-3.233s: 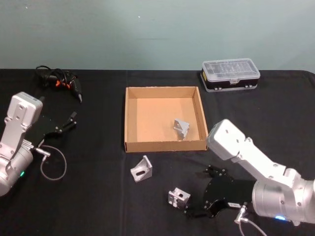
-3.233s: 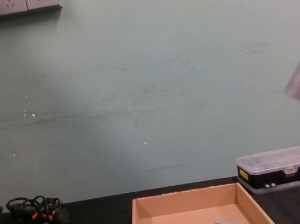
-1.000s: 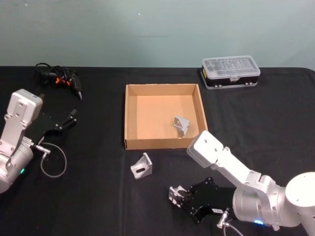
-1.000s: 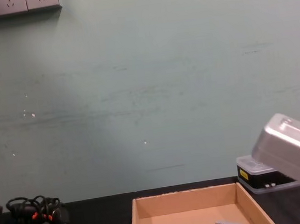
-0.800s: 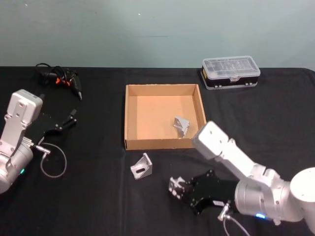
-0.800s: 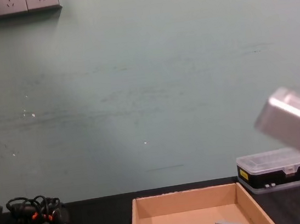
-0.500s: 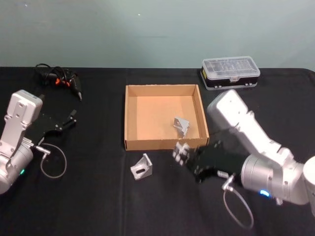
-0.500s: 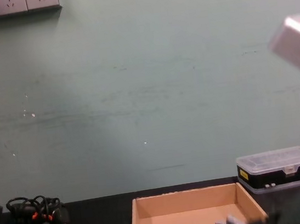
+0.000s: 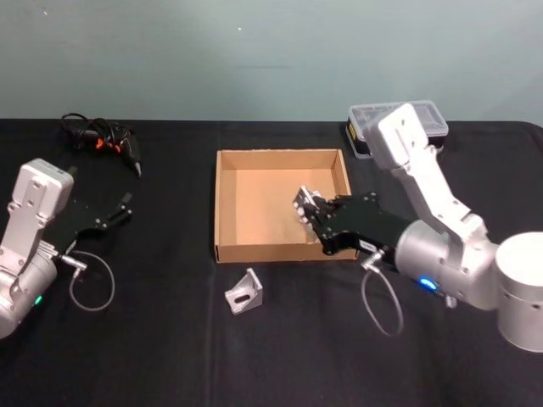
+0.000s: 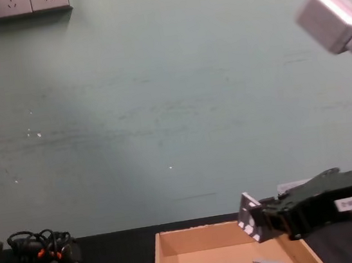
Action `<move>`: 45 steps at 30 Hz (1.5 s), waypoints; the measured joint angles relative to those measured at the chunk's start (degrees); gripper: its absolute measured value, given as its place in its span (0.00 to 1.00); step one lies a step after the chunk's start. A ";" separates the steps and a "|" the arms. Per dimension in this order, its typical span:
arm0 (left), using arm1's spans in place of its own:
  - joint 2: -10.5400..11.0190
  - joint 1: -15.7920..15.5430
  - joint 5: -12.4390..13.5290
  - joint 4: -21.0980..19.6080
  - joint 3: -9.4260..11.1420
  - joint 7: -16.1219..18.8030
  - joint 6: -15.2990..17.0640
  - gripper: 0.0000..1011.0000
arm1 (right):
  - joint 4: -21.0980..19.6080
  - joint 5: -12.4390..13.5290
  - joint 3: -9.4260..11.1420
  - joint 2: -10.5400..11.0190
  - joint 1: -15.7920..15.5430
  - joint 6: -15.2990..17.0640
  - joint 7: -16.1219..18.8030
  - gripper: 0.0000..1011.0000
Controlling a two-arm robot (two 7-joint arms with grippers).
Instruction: Use one hand to pick up the angle iron from the table and place it into the box.
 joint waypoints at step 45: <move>0.00 0.00 0.00 0.00 0.00 0.00 0.00 0.99 | 28.52 -10.86 -7.05 -14.44 14.00 -3.36 -0.55 0.12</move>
